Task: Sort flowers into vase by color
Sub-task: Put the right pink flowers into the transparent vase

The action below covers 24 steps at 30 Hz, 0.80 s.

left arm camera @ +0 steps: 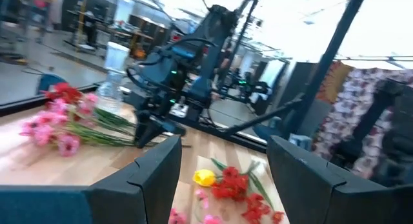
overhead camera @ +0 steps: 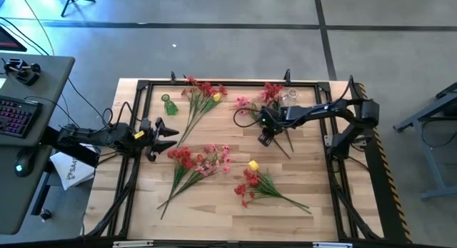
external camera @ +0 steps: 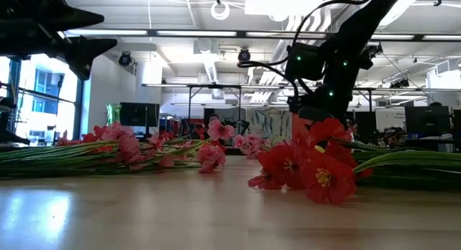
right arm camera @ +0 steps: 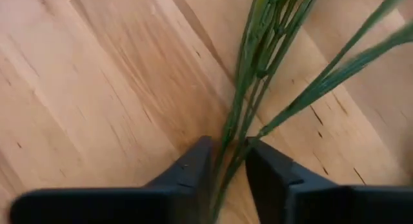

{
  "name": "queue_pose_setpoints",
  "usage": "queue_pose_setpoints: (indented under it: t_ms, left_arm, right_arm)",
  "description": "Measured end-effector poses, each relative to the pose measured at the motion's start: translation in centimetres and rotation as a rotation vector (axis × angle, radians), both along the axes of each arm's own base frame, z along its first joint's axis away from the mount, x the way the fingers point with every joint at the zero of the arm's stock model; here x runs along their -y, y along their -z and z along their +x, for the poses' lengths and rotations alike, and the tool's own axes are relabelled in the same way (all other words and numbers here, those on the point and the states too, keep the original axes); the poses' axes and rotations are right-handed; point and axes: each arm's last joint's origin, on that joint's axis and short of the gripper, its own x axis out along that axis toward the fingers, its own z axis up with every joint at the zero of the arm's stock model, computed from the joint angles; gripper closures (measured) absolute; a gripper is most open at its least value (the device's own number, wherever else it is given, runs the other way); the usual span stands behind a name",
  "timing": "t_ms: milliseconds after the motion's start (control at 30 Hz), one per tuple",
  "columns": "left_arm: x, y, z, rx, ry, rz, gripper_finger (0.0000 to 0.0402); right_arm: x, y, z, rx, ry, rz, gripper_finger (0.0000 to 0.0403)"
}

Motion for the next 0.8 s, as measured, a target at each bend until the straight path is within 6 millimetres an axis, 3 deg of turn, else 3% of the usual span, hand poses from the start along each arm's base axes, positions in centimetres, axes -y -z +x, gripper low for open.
queue_pose_setpoints:
  t_ms: [67,167,333,533,800]
  left_arm:
    - [-0.1,0.1,0.1,-0.014,-0.031,0.022,0.0187]
    - [-0.1,0.2,0.2,-0.037,-0.058,0.055,0.0191]
    - [0.1,-0.1,0.7,-0.022,-0.048,0.124,0.0209]
    - [0.6,-0.8,1.3,0.032,-0.043,0.202,0.023]
    - [1.5,-1.3,3.1,0.007,-0.029,0.261,0.0238]
  right_arm:
    - [0.0,0.0,-0.1,0.012,-0.016,-0.006,0.038]
    - [-0.5,0.2,-0.7,0.104,-0.063,-0.013,0.0391]
    - [-1.6,0.4,-0.9,0.601,-0.149,-0.038,0.0399]
    - [-3.3,-2.2,-0.9,1.096,-0.342,-0.184,0.0401]
    - [-5.0,-7.7,0.6,1.496,-0.566,-0.504,0.0402]
